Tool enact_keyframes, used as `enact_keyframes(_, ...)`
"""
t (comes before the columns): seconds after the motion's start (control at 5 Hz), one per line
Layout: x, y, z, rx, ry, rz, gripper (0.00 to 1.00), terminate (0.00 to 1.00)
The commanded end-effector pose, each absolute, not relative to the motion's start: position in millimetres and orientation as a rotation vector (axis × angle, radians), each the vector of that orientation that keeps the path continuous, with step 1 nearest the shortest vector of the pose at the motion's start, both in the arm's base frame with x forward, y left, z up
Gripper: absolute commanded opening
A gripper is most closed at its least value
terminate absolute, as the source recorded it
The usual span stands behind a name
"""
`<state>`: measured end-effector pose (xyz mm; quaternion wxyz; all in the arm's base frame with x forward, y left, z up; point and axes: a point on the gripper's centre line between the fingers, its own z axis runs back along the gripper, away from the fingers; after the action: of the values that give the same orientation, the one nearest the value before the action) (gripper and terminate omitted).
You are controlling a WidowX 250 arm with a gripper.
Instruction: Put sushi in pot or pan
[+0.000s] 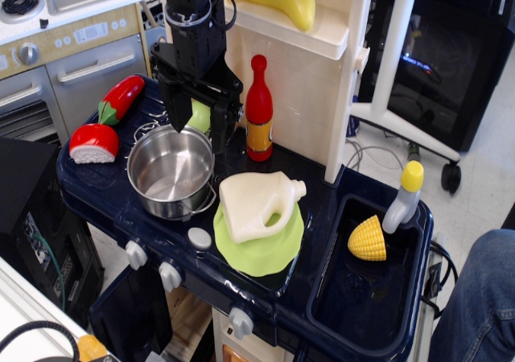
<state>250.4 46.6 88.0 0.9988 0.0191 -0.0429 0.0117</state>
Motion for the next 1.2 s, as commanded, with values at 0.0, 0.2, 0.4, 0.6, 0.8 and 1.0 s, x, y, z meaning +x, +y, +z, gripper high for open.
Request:
enact_keyframes(0.0, 250, 47, 88, 0.038, -0.086, 0.023, 1.00, 0.00)
enact_keyframes(0.2, 235, 84, 99, 0.059, -0.043, -0.053, 1.00, 0.00)
enact_keyframes(0.4, 225, 123, 106, 0.071, 0.040, -0.306, 1.00, 0.00)
enact_keyframes(0.6, 225, 144, 106, 0.187, 0.058, -0.554, 1.00, 0.00)
enact_keyframes(0.8, 224, 153, 95, 0.261, -0.006, -0.646, 1.00, 0.00)
enact_keyframes(1.0, 222, 162, 82, 0.275, -0.042, -0.661, 1.00, 0.00)
